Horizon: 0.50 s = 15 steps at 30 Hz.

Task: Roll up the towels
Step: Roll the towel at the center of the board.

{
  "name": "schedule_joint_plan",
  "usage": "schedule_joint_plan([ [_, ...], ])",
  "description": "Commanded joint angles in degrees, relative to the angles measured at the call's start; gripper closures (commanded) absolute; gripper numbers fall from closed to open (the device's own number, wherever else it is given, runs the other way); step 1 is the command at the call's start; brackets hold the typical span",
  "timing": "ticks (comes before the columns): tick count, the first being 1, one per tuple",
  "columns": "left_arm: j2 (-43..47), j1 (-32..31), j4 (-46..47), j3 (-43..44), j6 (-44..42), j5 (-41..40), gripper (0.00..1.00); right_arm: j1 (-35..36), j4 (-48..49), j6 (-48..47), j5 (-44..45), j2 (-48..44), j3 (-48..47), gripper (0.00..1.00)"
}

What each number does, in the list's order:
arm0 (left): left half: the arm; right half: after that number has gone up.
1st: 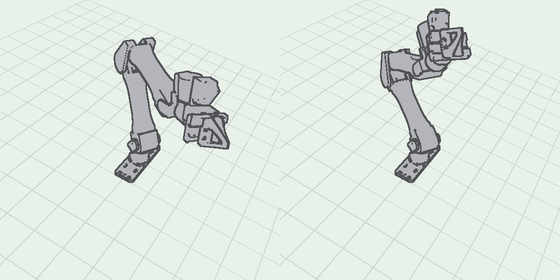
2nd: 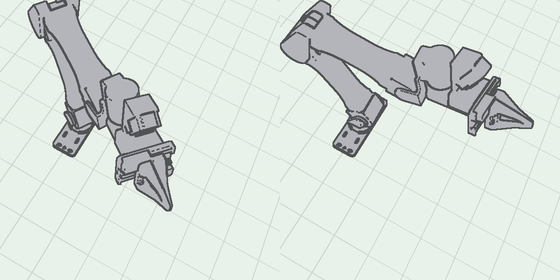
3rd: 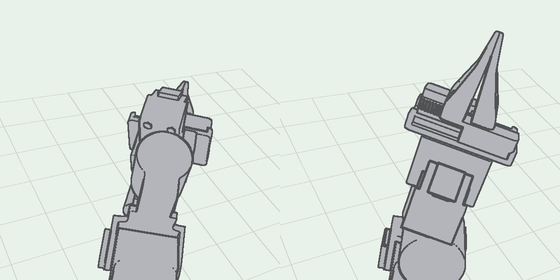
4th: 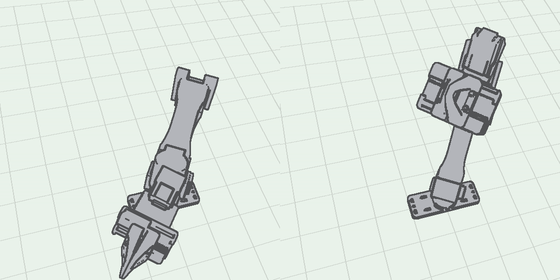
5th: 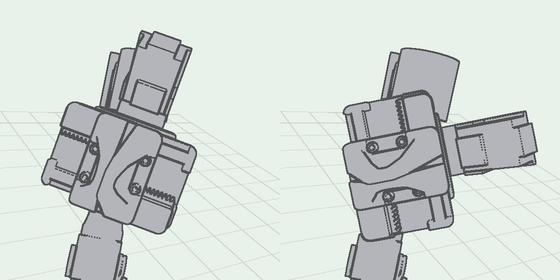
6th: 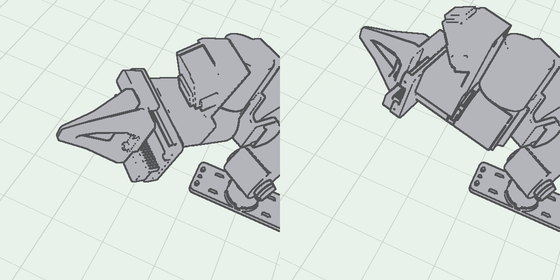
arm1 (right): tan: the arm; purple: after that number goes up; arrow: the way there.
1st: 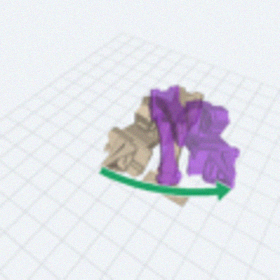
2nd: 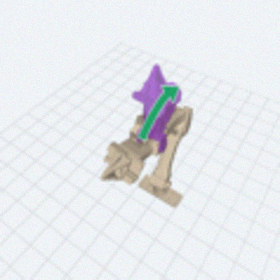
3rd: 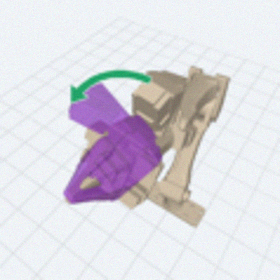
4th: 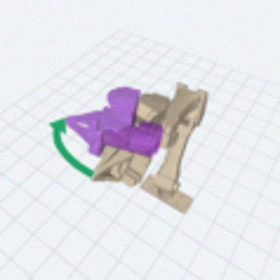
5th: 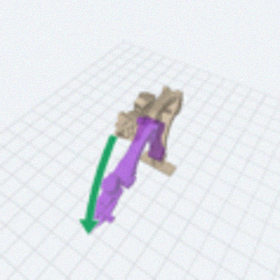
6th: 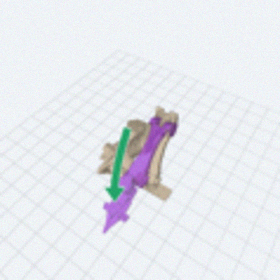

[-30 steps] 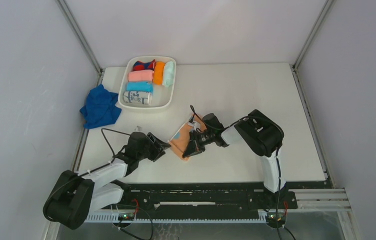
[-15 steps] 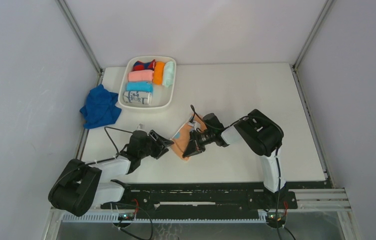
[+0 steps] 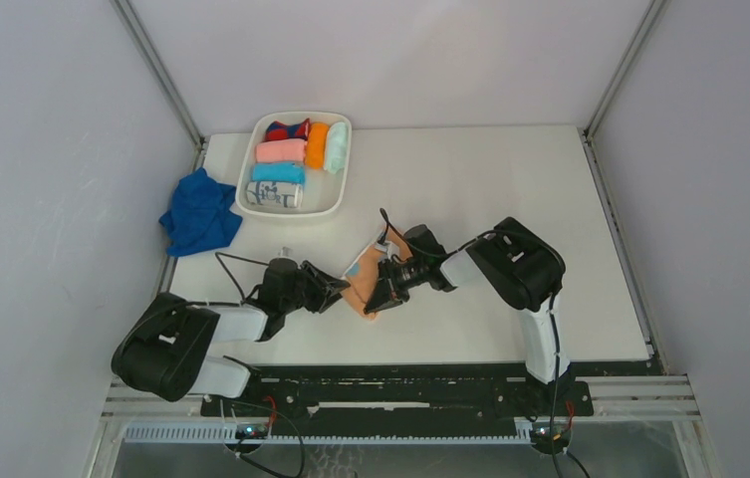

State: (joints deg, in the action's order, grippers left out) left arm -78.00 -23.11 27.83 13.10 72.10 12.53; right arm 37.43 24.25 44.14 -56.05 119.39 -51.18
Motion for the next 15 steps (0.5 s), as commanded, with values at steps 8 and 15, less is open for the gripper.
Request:
schedule_joint_plan([
  [8, -6.20, -0.31, -14.60, -0.05, 0.04, -5.20, 0.69, 0.05, -14.19, -8.82, 9.21, -7.42, -3.64, 0.90],
  [15, -3.09, -0.35, -22.53, 2.19, 0.11, -7.59, 0.71, 4.17, -26.21, -21.97, 23.80, -18.63, -3.85, 0.71],
])
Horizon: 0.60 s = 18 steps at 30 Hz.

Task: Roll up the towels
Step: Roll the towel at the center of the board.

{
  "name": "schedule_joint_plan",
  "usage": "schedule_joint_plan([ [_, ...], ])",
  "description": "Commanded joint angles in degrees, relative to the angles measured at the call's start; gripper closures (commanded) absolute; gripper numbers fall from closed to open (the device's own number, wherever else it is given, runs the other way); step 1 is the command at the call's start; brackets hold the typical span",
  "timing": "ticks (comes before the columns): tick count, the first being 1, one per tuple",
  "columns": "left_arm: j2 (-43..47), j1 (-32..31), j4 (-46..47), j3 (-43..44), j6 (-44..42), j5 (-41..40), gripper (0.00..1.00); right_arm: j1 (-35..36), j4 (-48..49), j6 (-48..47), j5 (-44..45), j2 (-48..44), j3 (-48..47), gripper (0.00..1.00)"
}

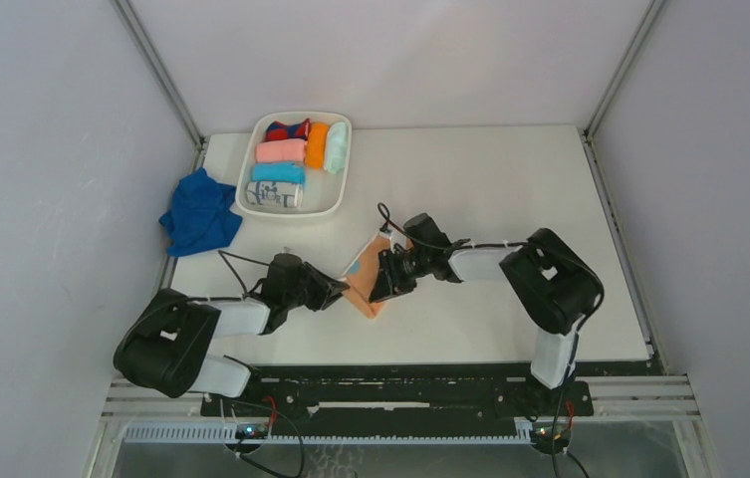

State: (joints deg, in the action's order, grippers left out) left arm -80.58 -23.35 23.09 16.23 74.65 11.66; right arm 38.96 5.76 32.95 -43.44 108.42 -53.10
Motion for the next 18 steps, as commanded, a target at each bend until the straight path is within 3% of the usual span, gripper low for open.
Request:
schedule_joint_plan([
  [1, -0.16, -0.10, -18.40, -0.74, -2.42, -6.83, 0.71, 3.75, -9.00, -12.85, 14.38, -9.03, -1.93, 0.68],
  [11, -0.07, -0.11, -18.92, -0.32, 0.18, -5.57, 0.71, 18.30, -10.68, -26.80, 34.98, -13.62, -1.92, 0.50],
  [18, 0.33, -0.11, -19.49, -0.01, 0.40, -5.30, 0.72, 22.30, -8.95, -30.54, 43.68, -11.20, -1.92, 0.49],
])
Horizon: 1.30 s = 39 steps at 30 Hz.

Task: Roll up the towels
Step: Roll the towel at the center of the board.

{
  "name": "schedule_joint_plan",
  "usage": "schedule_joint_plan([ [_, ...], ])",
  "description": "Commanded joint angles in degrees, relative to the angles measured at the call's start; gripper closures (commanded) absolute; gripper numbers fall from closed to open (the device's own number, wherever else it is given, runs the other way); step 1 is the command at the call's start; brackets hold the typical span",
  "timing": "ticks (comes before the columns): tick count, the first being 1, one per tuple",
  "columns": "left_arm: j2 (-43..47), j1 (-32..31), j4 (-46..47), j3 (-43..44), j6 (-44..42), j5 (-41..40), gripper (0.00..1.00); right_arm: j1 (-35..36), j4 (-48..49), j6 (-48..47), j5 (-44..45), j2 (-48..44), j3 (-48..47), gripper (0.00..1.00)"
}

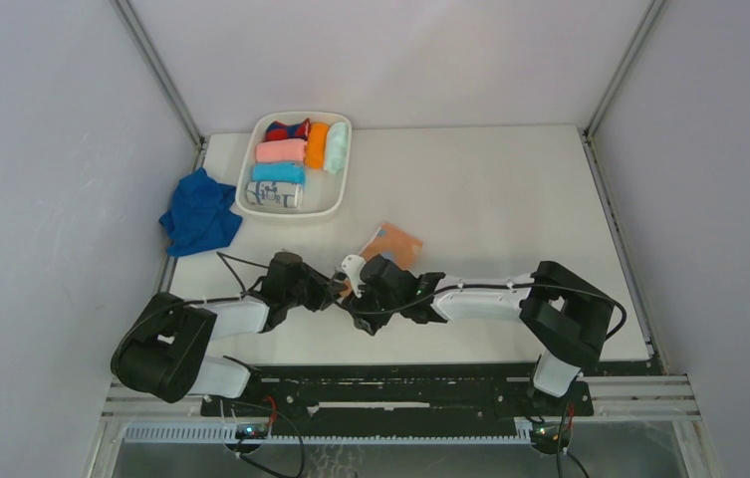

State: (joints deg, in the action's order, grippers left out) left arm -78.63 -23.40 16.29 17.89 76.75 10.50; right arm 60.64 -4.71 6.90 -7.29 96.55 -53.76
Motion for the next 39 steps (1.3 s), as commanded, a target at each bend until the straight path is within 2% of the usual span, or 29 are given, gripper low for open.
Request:
schedule_joint_plan([
  [1, -1.58, -0.07, -12.69, -1.56, -1.65, -4.09, 0.71, 0.88, 1.75, -4.85, 7.75, 1.21, -1.26, 0.49],
  [8, -1.33, -0.07, -12.69, -1.37, -1.27, -3.88, 0.72, 2.41, 2.42, -6.18, 9.52, 3.49, -1.26, 0.55],
  [12, -0.98, -0.02, -12.69, -1.45, -0.98, -3.82, 0.72, 2.35, 2.11, -6.26, 8.60, 3.90, -1.37, 0.65],
  [15, -0.47, 0.23, -12.69, -1.73, -0.67, -3.48, 0.71, 0.68, 0.46, -4.58, 3.23, 3.79, -2.26, 0.79],
  [17, 0.81, 0.47, -12.67, -2.21, -0.26, -3.62, 0.70, -1.40, 0.45, -2.32, -3.91, 3.48, -2.23, 0.89],
  [20, 2.95, 0.75, -12.89, -2.88, 0.18, -3.79, 0.68, -5.65, 1.43, 2.19, -12.53, 3.67, -2.23, 0.96],
  [23, 5.01, 0.81, -13.48, -3.08, 0.49, -3.70, 0.64, -9.02, 4.10, 7.22, -19.62, 4.82, -1.43, 1.00],
  [32, 11.28, 0.81, -14.93, -3.33, 0.35, -3.51, 0.44, -18.71, 20.80, 27.13, -39.19, 12.61, 3.78, 1.00],
  [35, 11.94, 0.83, -13.57, -3.52, 0.41, -2.91, 0.39, -20.89, 28.36, 33.91, -43.37, 15.75, 5.88, 1.00],
  [39, 11.27, 0.80, -11.28, -3.33, 0.32, -1.79, 0.36, -22.76, 31.71, 38.42, -46.15, 19.64, 6.26, 1.00],
])
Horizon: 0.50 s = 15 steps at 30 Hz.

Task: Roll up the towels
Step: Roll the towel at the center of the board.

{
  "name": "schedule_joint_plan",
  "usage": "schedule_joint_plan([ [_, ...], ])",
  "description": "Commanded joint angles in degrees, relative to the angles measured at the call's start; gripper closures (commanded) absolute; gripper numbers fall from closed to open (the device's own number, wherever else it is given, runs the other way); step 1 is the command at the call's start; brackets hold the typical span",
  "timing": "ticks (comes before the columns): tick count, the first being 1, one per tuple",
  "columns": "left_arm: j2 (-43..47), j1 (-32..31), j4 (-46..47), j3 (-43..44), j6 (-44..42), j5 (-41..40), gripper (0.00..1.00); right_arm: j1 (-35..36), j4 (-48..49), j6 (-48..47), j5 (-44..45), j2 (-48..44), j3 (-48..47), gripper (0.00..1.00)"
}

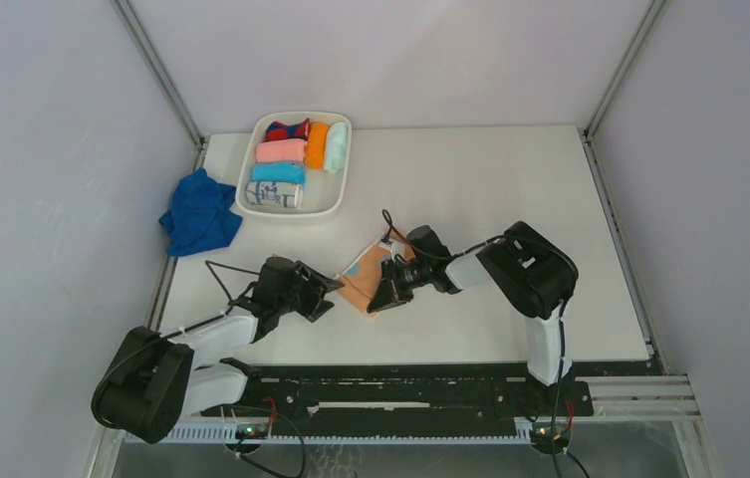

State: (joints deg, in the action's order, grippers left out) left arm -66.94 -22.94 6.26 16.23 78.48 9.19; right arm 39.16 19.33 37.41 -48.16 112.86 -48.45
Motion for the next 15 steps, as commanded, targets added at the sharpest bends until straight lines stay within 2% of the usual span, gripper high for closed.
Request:
schedule_joint_plan([
  [1, -0.78, 0.28, -0.71, -1.61, -1.55, -0.22, 0.36, -1.55, 8.07, 8.48, -5.58, 3.95, 0.91, 1.00],
  [9, -6.43, 0.28, 3.92, -0.89, -1.59, 0.63, 0.36, -3.15, 8.79, 11.17, -6.56, 7.02, 0.96, 1.00],
  [15, -11.26, 0.27, 7.38, -1.22, 0.22, 0.76, 0.41, -3.89, 7.77, 11.85, -6.70, 8.52, 0.96, 1.00],
])
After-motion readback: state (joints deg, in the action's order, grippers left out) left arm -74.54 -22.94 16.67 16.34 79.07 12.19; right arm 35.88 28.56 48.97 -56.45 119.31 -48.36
